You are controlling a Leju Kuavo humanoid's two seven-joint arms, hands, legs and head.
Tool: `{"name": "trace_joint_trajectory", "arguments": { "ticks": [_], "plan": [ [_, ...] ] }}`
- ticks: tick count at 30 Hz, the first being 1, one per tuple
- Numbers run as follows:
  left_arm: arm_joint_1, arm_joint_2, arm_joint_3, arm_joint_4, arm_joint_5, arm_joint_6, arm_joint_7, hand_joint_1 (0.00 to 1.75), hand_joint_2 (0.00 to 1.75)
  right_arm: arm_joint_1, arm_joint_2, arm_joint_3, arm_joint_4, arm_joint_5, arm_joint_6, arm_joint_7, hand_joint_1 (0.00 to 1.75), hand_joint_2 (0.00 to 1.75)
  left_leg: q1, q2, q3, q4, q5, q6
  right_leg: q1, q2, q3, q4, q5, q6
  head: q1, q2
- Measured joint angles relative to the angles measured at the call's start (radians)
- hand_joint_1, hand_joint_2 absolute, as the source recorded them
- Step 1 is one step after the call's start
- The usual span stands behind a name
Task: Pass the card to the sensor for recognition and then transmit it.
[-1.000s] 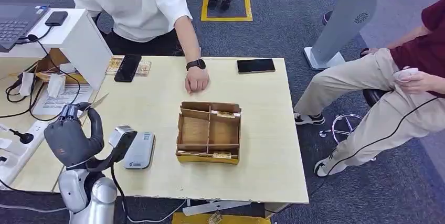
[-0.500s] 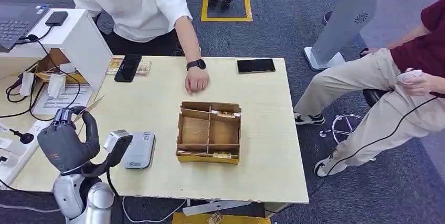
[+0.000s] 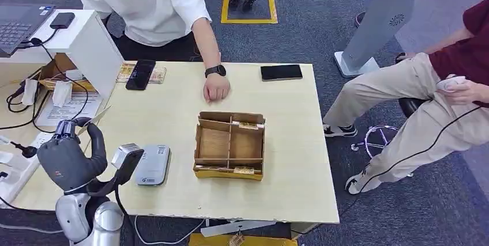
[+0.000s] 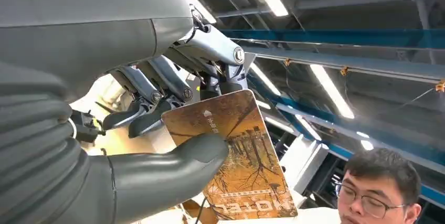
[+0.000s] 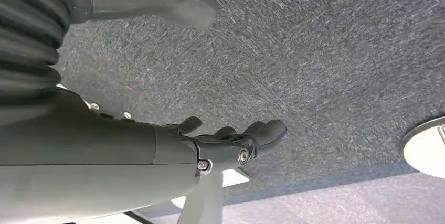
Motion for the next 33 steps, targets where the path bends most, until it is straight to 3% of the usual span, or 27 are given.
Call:
{"name": "trace_joint_trajectory", "arguments": {
  "ticks": [20, 33],
  "plan": [
    [0.012, 0.001, 0.000, -0.015, 0.009, 0.000, -0.004, 1.75, 1.75, 0.000, 0.004, 0.000, -0.004, -0.006, 0.000, -0.002, 0.00, 1.75, 0.000, 0.000, 0.000, 0.000, 0.000, 0.000, 0.000, 0.000, 0.000, 0.000, 0.000, 0.000, 0.000, 0.000],
    [0.017, 0.001, 0.008, -0.057, 0.149, 0.000, -0.151, 1.75, 1.75, 0.000, 0.004, 0.000, -0.004, -0.006, 0.000, -0.019, 0.00, 1.75, 0.000, 0.000, 0.000, 0.000, 0.000, 0.000, 0.000, 0.000, 0.000, 0.000, 0.000, 0.000, 0.000, 0.000]
  ]
}}
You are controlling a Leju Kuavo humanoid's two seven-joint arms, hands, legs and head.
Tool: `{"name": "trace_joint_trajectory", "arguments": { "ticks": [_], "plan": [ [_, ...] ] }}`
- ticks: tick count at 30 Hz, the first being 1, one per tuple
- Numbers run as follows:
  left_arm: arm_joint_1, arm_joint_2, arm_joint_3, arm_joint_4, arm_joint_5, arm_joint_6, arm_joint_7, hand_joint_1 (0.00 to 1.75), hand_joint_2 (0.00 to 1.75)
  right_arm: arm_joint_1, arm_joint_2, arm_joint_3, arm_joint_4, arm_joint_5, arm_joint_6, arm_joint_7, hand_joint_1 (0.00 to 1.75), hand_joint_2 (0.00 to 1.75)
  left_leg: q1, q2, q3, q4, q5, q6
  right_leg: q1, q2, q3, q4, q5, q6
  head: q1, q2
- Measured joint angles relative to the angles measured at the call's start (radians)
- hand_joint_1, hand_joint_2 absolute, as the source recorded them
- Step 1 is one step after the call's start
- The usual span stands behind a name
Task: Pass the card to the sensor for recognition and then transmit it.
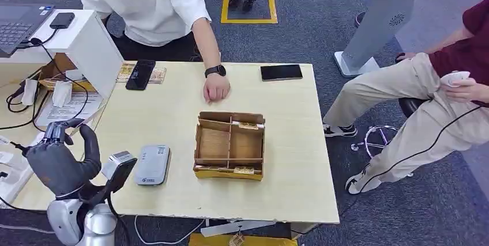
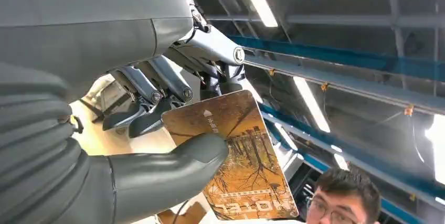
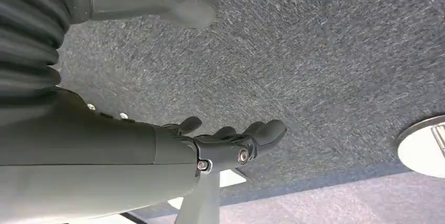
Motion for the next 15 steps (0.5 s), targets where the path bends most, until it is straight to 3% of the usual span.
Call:
{"name": "trace_joint_trajectory", "arguments": {
  "ticks": [10, 15],
  "plan": [
    [0.004, 0.000, 0.019, -0.008, 0.040, 0.000, -0.046, 1.75, 1.75, 0.000, 0.000, 0.000, 0.000, 0.000, 0.000, -0.002, 0.00, 1.75, 0.000, 0.000, 0.000, 0.000, 0.000, 0.000, 0.000, 0.000, 0.000, 0.000, 0.000, 0.000, 0.000, 0.000],
    [0.004, 0.000, 0.022, -0.008, -0.012, -0.004, -0.014, 1.75, 1.75, 0.000, 0.000, 0.000, 0.001, 0.000, 0.000, -0.002, 0.00, 1.75, 0.000, 0.000, 0.000, 0.000, 0.000, 0.000, 0.000, 0.000, 0.000, 0.000, 0.000, 0.000, 0.000, 0.000]
  ]
}}
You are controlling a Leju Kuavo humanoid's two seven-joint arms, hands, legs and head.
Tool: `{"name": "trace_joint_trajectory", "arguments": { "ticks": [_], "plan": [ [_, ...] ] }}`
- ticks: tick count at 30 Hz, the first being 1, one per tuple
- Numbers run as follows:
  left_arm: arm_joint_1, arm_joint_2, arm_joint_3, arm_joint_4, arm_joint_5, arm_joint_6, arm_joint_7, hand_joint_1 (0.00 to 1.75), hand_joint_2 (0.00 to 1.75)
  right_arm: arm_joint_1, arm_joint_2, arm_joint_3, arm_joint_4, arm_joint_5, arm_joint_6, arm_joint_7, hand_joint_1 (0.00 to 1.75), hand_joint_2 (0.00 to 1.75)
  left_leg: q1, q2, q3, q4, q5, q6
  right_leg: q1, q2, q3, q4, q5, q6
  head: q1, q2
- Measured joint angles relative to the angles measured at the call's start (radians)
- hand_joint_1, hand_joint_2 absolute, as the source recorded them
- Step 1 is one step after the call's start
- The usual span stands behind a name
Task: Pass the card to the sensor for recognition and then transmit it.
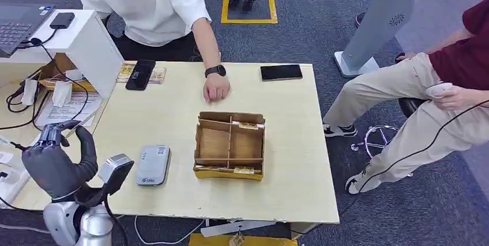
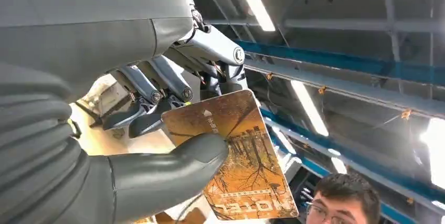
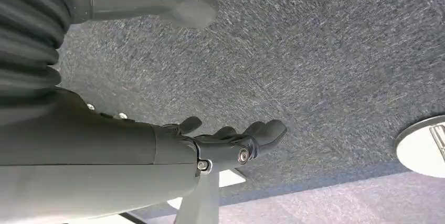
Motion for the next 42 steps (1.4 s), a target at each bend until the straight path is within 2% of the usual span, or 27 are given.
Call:
{"name": "trace_joint_trajectory", "arguments": {
  "ticks": [2, 5, 9, 12, 13, 20, 29, 38, 42],
  "plan": [
    [0.001, 0.002, 0.018, 0.015, -0.016, -0.008, 0.002, 1.75, 1.75, 0.000, 0.000, 0.000, 0.001, -0.004, 0.000, -0.001, 0.00, 1.75, 0.000, 0.000, 0.000, 0.000, 0.000, 0.000, 0.000, 0.001, 0.000, 0.000, 0.000, 0.000, 0.000, 0.000],
    [0.006, 0.000, 0.023, 0.021, -0.091, -0.003, 0.066, 1.75, 1.75, 0.000, 0.000, 0.000, 0.002, -0.002, 0.000, -0.001, 0.00, 1.75, 0.000, 0.000, 0.000, 0.000, 0.000, 0.000, 0.000, 0.000, 0.000, 0.000, 0.000, 0.000, 0.000, 0.000],
    [0.008, 0.000, 0.023, 0.036, -0.172, -0.002, 0.117, 1.75, 1.75, -0.001, 0.000, 0.000, 0.005, 0.000, 0.000, -0.002, 0.00, 1.75, 0.000, 0.000, 0.000, 0.000, 0.000, 0.000, 0.000, 0.000, 0.000, 0.000, 0.000, 0.000, 0.000, 0.000],
    [0.008, 0.000, 0.018, 0.062, -0.245, -0.002, 0.215, 1.75, 1.75, -0.001, 0.000, 0.000, 0.007, 0.000, 0.000, -0.001, 0.00, 1.75, 0.000, 0.001, 0.000, 0.000, 0.000, 0.000, 0.000, 0.001, 0.000, 0.000, 0.000, 0.000, 0.000, 0.000],
    [0.008, 0.000, 0.013, 0.065, -0.252, -0.002, 0.227, 1.75, 1.75, -0.001, 0.000, 0.000, 0.007, 0.000, 0.000, -0.001, 0.00, 1.75, 0.000, 0.001, 0.000, 0.000, 0.000, 0.000, 0.000, 0.001, 0.000, 0.000, 0.000, 0.000, 0.000, 0.000],
    [0.015, 0.000, 0.010, 0.107, -0.268, -0.002, 0.176, 1.75, 1.75, -0.001, 0.000, 0.000, 0.012, -0.003, 0.000, -0.002, 0.00, 1.75, 0.000, 0.000, 0.000, 0.000, 0.000, 0.000, 0.000, 0.001, 0.000, 0.000, 0.000, 0.000, 0.000, 0.000],
    [0.020, 0.000, 0.010, 0.145, -0.280, -0.002, 0.177, 1.75, 1.75, -0.001, 0.000, 0.000, 0.015, -0.003, 0.000, -0.002, 0.00, 1.75, 0.000, 0.000, 0.000, 0.000, 0.000, 0.000, 0.000, 0.000, 0.000, 0.000, 0.000, 0.000, 0.000, 0.000],
    [0.029, 0.000, 0.008, 0.215, -0.343, -0.002, 0.238, 1.75, 1.75, -0.001, 0.000, 0.000, 0.020, -0.008, 0.000, -0.011, 0.00, 1.75, 0.000, 0.000, 0.000, 0.000, 0.000, 0.000, 0.000, 0.001, 0.000, 0.000, 0.000, 0.000, 0.000, 0.000],
    [0.038, 0.008, -0.023, 0.250, -0.370, -0.001, 0.311, 1.75, 1.75, 0.000, 0.000, 0.000, 0.023, -0.010, 0.000, -0.016, 0.00, 1.75, 0.000, 0.001, 0.000, 0.000, 0.000, 0.000, 0.000, 0.001, 0.000, 0.000, 0.000, 0.000, 0.000, 0.000]
  ]
}}
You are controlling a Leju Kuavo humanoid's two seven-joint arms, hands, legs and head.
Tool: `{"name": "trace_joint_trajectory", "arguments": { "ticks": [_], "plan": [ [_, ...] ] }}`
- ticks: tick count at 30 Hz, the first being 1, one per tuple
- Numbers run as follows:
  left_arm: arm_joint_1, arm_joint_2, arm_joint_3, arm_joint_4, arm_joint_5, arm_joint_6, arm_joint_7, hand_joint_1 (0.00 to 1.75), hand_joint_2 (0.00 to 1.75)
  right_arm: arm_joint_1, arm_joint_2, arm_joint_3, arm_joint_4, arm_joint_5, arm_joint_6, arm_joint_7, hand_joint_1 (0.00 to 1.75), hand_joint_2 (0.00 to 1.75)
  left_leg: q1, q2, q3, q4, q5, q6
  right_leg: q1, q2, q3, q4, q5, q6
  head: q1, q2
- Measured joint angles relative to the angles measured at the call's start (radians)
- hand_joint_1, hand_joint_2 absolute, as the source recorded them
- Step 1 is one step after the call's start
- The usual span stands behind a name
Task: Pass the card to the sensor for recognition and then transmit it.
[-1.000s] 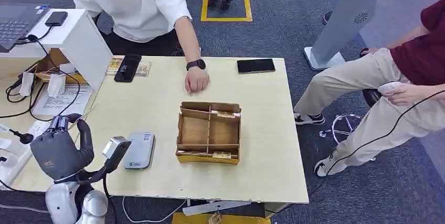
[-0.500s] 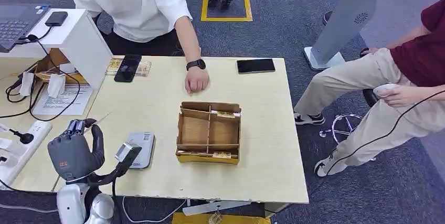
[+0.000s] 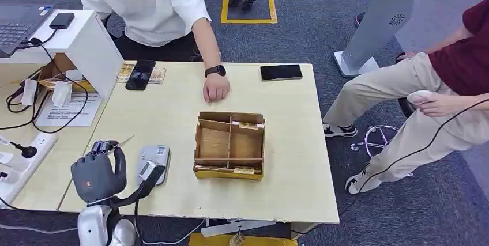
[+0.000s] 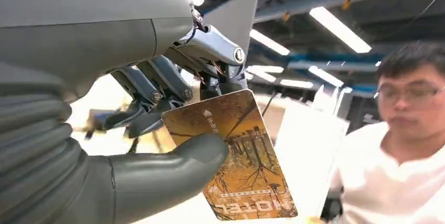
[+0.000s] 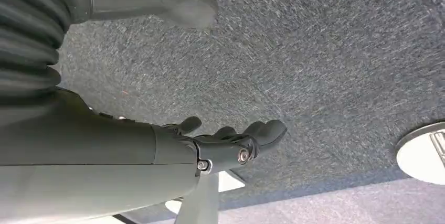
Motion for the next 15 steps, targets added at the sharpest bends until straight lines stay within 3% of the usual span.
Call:
{"name": "trace_joint_trajectory", "arguments": {
  "ticks": [5, 15],
  "plan": [
    [0.017, 0.010, -0.061, 0.032, -0.009, 0.001, 0.048, 1.75, 1.75, 0.000, -0.001, 0.000, 0.005, -0.002, 0.000, -0.003, 0.00, 1.75, 0.000, 0.000, 0.000, 0.000, 0.000, 0.000, 0.000, 0.000, 0.000, 0.000, 0.000, 0.000, 0.000, 0.000],
    [0.026, 0.041, -0.136, 0.067, 0.011, 0.001, 0.049, 1.75, 1.75, 0.000, -0.005, 0.000, 0.013, -0.003, 0.000, -0.004, 0.00, 1.75, 0.000, 0.000, 0.000, 0.000, 0.000, 0.000, 0.000, 0.000, 0.000, 0.000, 0.000, 0.000, 0.000, 0.000]
  ]
}}
